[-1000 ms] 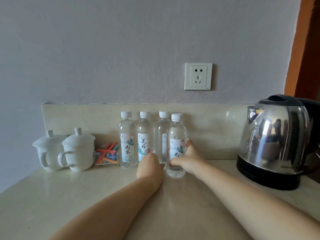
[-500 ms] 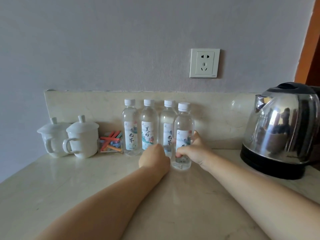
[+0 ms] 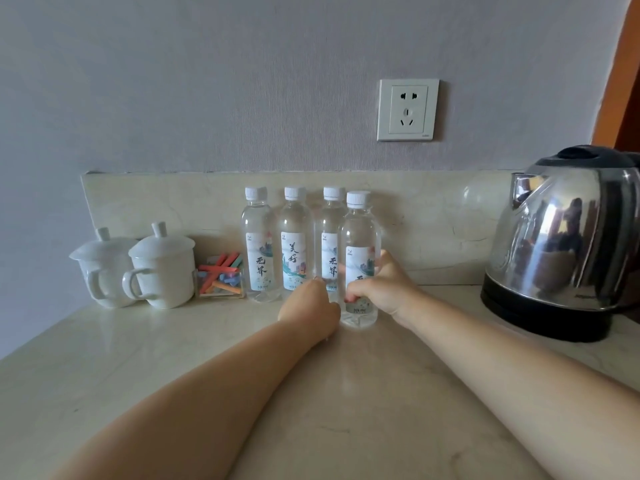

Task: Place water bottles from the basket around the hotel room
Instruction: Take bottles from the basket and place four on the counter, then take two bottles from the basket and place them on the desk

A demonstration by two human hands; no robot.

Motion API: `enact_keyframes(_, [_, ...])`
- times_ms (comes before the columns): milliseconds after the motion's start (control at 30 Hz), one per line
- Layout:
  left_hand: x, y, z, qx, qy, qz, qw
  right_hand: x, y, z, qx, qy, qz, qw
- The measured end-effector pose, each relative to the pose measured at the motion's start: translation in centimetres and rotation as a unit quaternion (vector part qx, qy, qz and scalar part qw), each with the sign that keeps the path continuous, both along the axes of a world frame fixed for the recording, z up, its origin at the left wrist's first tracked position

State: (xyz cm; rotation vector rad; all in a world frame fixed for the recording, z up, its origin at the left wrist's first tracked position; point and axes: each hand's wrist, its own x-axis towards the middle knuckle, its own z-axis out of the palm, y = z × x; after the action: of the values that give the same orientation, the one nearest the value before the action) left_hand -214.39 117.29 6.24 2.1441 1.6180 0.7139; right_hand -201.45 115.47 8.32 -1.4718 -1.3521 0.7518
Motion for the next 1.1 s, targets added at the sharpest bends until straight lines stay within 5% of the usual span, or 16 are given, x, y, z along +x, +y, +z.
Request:
enact_keyframes(333, [-1.1, -0.2, 1.0, -0.053, -0.095, 0.024, 0.994, -0.4, -0.6, -0.2, 0.031, -0.017, -0.058, 0.998])
enact_keyframes(500, [-4.7, -2.4, 2.9, -0.144, -0.101, -0.091, 0.980, -2.2, -2.3, 1.3, 0.062, -0.068, -0.098, 0.991])
enact_keyframes(633, [-8.2, -5.6, 3.6, -0.115, -0.182, -0.123, 0.969, -5.4, -4.5, 2.9, 0.045, 0.018, 0.047, 0.998])
enact_keyframes(833, [-16.5, -11.6, 3.6, -0.160, -0.318, -0.189, 0.915, -13.6, -8.1, 3.2, -0.016, 0.025, 0.289, 0.957])
enact_keyframes(1100, [-34.8, -21.4, 2.3, -0.123, -0.406, -0.024, 0.905, -32.5, -13.8, 3.3, -0.057, 0.011, 0.454, 0.889])
